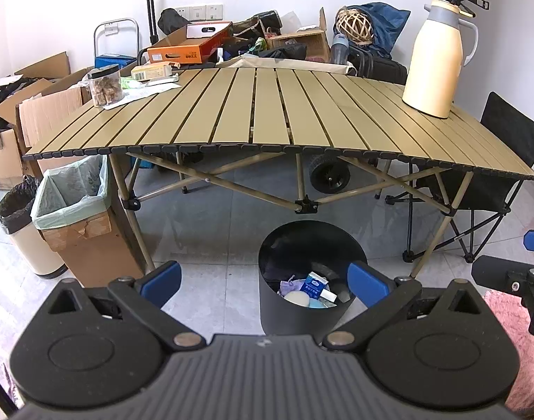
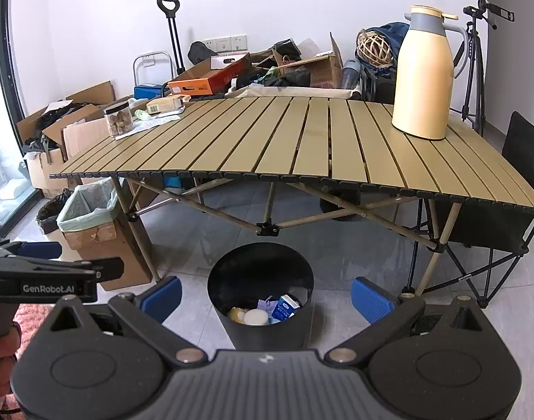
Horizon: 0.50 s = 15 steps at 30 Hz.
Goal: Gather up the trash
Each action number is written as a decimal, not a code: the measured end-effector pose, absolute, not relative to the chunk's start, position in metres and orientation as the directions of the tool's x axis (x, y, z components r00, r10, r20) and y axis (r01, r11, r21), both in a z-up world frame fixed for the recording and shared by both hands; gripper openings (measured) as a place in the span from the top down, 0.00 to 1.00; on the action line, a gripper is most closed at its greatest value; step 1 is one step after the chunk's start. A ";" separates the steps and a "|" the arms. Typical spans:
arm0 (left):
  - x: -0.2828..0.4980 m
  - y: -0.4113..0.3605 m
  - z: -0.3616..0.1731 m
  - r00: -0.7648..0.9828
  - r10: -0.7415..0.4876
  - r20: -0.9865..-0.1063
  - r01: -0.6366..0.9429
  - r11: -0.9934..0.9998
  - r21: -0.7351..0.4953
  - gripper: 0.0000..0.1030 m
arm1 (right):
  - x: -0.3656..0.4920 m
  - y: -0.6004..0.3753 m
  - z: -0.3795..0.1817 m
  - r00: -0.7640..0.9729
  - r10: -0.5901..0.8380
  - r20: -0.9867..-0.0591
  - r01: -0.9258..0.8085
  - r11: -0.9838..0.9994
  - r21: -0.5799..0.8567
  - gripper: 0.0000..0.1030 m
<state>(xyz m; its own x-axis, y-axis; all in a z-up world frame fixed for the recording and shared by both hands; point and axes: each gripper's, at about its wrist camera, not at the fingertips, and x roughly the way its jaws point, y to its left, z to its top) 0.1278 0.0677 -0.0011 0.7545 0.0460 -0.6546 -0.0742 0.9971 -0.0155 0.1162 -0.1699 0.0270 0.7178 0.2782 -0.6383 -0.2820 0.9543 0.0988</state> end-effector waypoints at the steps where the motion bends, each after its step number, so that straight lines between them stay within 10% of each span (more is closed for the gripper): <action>1: 0.127 0.068 -0.001 0.755 0.047 -0.654 -0.074 0.997 -0.015 0.00 | 0.116 -0.170 0.027 0.718 0.279 -0.638 -0.283 0.954 0.099 0.00; 15: 0.125 0.068 0.001 0.759 0.044 -0.650 -0.070 0.997 -0.015 0.00 | 0.115 -0.170 0.028 0.720 0.279 -0.635 -0.284 0.954 0.097 0.00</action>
